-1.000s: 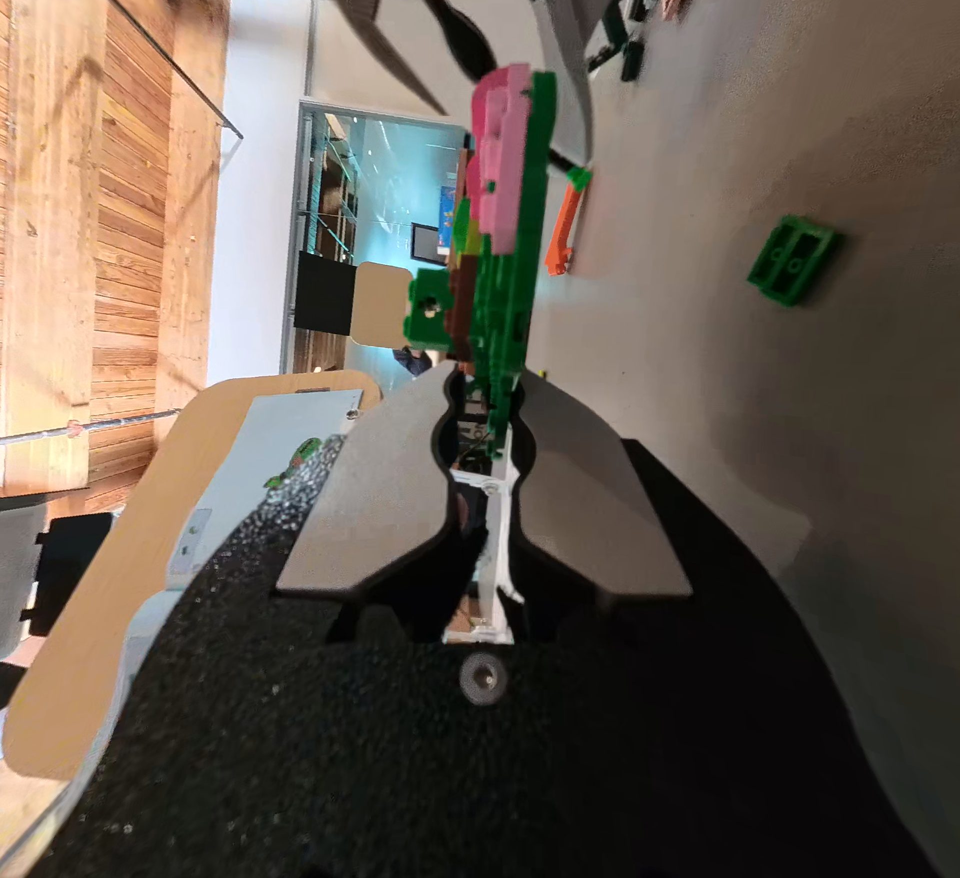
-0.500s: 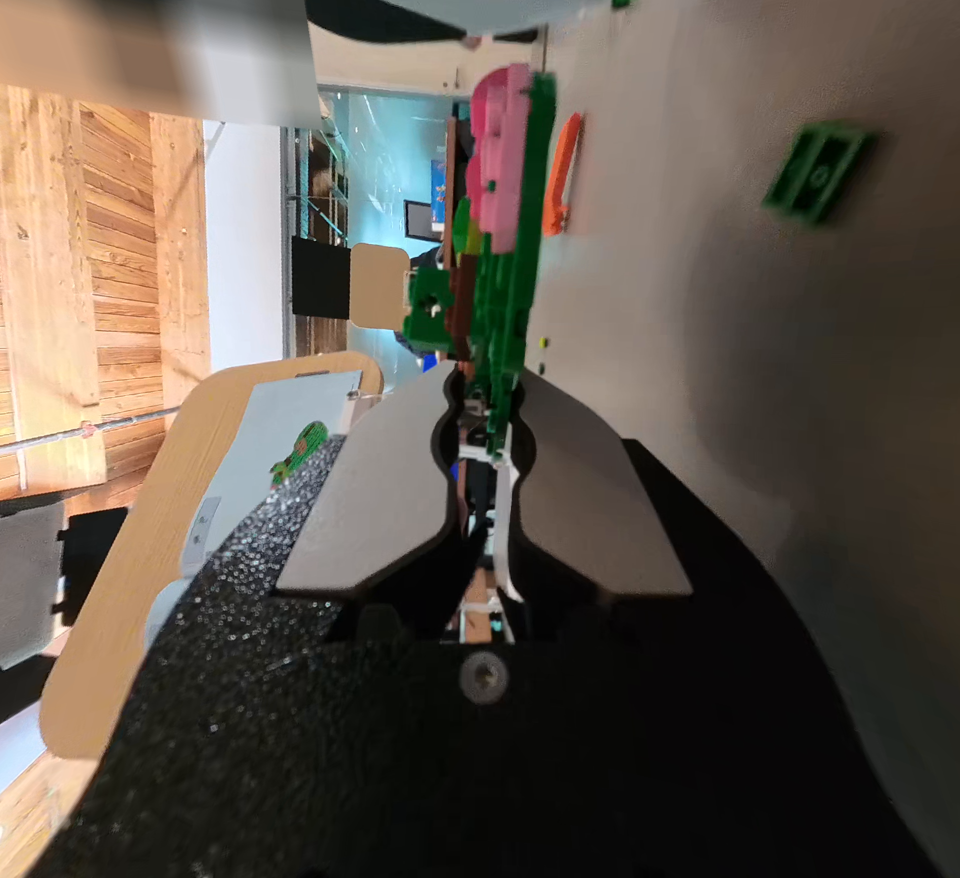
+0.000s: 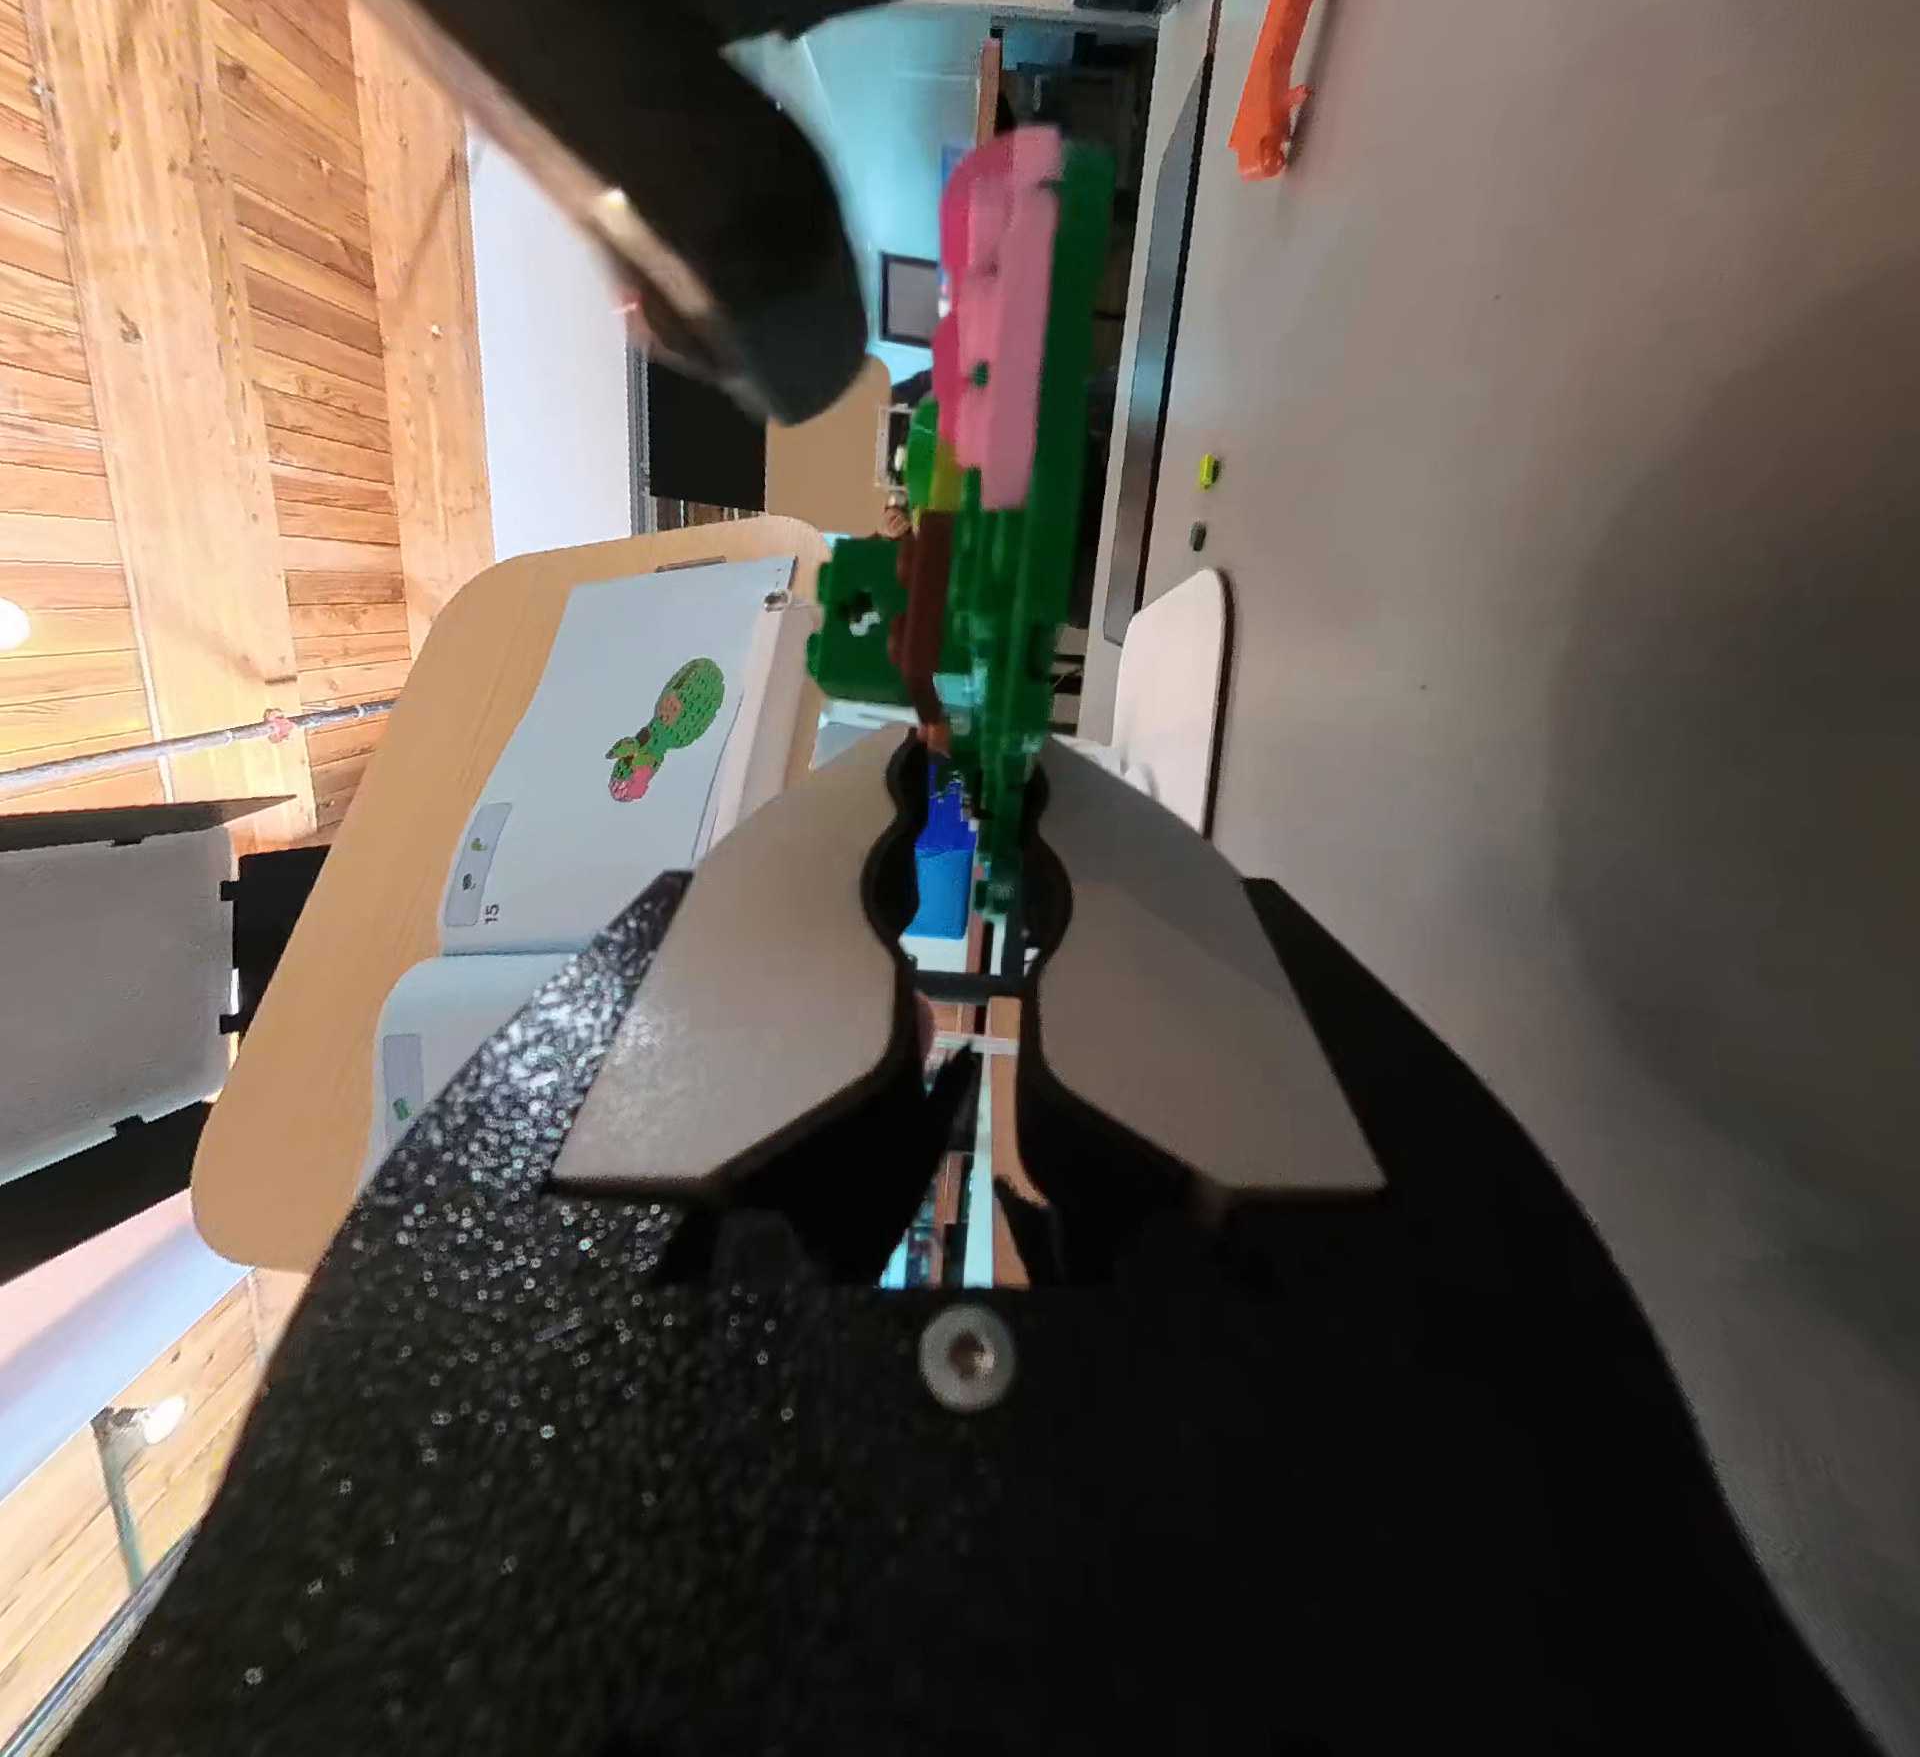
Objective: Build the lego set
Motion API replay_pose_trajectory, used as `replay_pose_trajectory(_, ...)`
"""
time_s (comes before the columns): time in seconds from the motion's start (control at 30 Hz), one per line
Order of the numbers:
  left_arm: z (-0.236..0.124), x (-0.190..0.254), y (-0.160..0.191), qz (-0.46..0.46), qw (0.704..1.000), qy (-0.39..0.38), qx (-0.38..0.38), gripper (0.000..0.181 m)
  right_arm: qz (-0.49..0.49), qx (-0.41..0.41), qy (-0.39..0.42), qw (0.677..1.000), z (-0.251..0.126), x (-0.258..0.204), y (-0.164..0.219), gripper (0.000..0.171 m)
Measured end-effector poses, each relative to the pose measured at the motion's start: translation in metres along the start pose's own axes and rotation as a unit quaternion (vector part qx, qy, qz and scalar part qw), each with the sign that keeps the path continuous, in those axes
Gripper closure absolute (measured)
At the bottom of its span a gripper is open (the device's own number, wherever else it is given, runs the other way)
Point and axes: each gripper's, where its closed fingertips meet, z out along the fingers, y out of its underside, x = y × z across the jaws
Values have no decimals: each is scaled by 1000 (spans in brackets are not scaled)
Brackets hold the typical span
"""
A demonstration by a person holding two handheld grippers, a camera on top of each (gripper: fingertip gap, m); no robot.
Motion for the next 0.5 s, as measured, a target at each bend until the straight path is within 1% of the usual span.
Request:
replay_pose_trajectory(0.03, 0, 2, -3, -2, 1000, 4, 5, 166, -13, 29, 27, 999, -8, 7, -6, 170)
replay_pose_trajectory(0.1, -1, 6, -13, -17, 999, 17, 24, 167, -59, 92, 126, 986, -34, 26, -20, 170)
replay_pose_trajectory(0.13, -2, 7, -20, -34, 998, 23, 37, 166, -90, 127, 195, 968, -53, 36, -29, 170)
replay_pose_trajectory(0.17, -3, 6, -26, -49, 997, 28, 50, 167, -125, 167, 277, 938, -77, 44, -40, 169)
replay_pose_trajectory(0.2, -5, 4, -32, -61, 996, 28, 61, 167, -162, 206, 351, 899, -103, 45, -50, 169)
replay_pose_trajectory(0.23, -6, 1, -36, -69, 995, 26, 70, 167, -204, 245, 423, 848, -129, 40, -61, 169)
replay_pose_trajectory(0.27, -8, -1, -39, -74, 994, 24, 77, 167, -250, 277, 487, 790, -154, 28, -70, 170)
replay_pose_trajectory(0.3, -9, -2, -42, -79, 993, 23, 85, 166, -300, 290, 536, 734, -170, 12, -76, 169)
replay_pose_trajectory(0.37, -12, -5, -46, -91, 991, 24, 100, 167, -371, 275, 624, 630, -188, -13, -86, 170)
replay_pose_trajectory(0.4, -13, -5, -49, -95, 989, 27, 108, 167, -401, 252, 648, 597, -188, -23, -89, 170)
replay_pose_trajectory(0.43, -14, -4, -52, -98, 988, 32, 117, 167, -422, 229, 665, 572, -186, -30, -92, 170)
replay_pose_trajectory(0.5, -16, -4, -55, -99, 987, 34, 125, 167, -465, 208, 682, 525, -179, -47, -97, 169)
